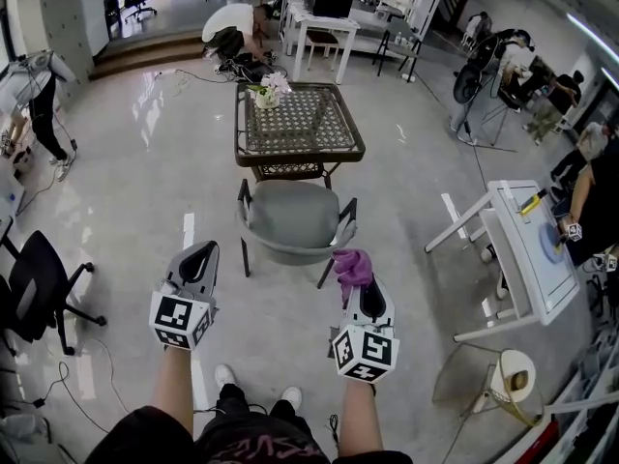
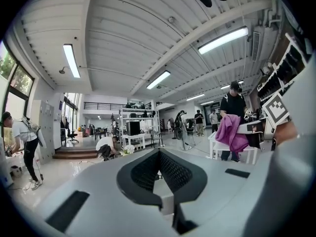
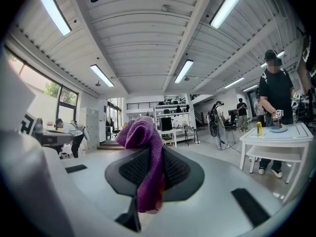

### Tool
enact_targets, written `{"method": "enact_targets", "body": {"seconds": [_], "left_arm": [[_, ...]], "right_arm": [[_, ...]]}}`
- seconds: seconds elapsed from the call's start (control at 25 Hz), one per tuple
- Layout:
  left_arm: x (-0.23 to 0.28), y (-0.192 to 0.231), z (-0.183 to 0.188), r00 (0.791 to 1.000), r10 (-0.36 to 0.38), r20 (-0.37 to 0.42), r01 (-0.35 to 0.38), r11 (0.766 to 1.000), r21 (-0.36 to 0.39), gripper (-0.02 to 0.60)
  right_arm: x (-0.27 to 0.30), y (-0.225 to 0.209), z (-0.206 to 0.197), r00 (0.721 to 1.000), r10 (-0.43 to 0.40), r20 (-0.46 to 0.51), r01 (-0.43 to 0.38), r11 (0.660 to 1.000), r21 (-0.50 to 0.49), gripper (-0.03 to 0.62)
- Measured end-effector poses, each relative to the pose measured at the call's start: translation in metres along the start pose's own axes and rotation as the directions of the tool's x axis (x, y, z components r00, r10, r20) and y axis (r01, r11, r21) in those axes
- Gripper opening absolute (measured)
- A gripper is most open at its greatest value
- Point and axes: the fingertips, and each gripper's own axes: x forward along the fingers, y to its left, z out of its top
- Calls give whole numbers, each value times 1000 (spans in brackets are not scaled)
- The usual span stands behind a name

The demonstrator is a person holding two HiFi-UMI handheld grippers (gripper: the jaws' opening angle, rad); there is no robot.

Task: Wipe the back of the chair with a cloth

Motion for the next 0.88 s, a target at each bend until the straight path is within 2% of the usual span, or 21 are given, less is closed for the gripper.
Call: {"method": "enact_targets", "body": {"seconds": [0.24, 0.88], "left_arm": [[-11, -2, 24, 1000, 8, 27, -8, 1000, 22, 9], [-32, 1, 57, 998, 7, 63, -9, 999, 37, 9]], "right_arm": [[-9, 0, 15, 1000, 4, 15, -4, 1000, 5, 77], [-23, 9, 47, 998, 22, 57, -22, 1000, -12, 75]]}}
